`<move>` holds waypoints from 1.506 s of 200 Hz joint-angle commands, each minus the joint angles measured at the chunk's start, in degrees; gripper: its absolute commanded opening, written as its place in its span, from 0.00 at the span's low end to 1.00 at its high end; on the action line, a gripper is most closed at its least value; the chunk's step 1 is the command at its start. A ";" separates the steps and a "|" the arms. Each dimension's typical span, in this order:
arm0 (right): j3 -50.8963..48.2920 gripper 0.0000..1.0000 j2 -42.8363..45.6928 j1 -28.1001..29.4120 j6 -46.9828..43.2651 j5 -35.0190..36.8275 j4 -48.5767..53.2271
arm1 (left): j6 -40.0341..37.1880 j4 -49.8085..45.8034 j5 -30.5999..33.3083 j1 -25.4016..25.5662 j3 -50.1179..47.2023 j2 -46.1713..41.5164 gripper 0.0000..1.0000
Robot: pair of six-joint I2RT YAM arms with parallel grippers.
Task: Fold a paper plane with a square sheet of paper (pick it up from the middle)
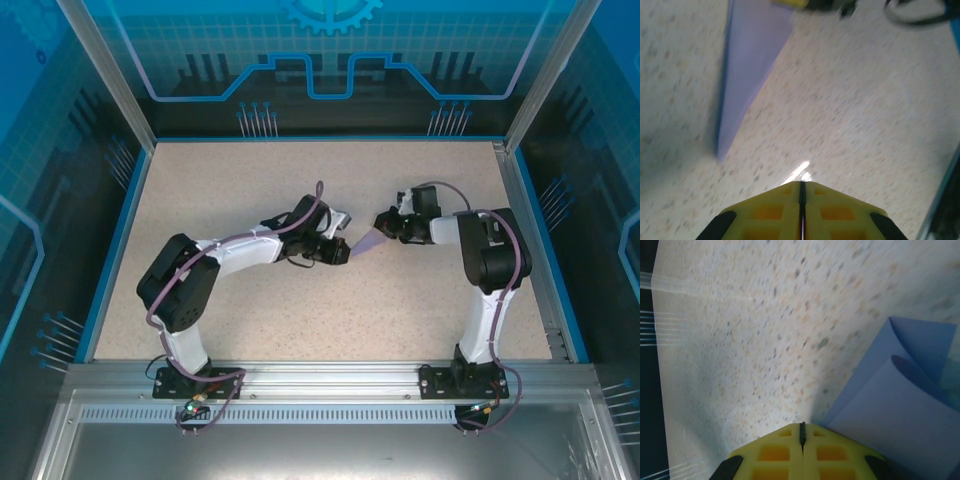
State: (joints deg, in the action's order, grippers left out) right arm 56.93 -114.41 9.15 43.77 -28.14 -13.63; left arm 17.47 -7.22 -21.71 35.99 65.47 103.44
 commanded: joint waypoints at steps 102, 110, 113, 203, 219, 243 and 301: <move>-4.37 0.01 2.20 5.86 2.04 -3.50 1.96 | -3.57 -2.97 1.17 -1.42 11.26 16.12 0.09; -4.28 0.01 1.95 5.88 1.94 -3.34 2.07 | -3.96 -3.23 1.20 -1.62 11.37 16.61 0.10; -4.28 0.01 1.93 5.96 1.87 -3.33 1.98 | -4.16 -3.34 1.30 -1.62 11.39 16.75 0.10; -1.50 0.05 1.20 4.72 1.06 3.76 3.49 | -5.85 -4.11 1.13 -2.72 5.12 18.03 0.09; -0.78 0.05 0.69 4.50 1.04 6.15 3.51 | -6.20 -4.28 1.60 -2.93 3.51 17.85 0.08; 0.16 0.07 -0.44 3.46 1.31 7.79 3.56 | -6.72 -4.48 1.76 -3.30 1.42 17.31 0.08; 1.77 0.08 -1.79 0.22 1.73 8.10 4.11 | -7.33 -5.08 1.59 -4.39 -1.42 16.03 0.08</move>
State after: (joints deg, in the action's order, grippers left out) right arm 57.67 -113.73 13.80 45.74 -27.88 -9.41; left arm 11.81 0.10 -22.61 33.36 68.90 118.32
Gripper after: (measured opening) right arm 0.081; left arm 0.082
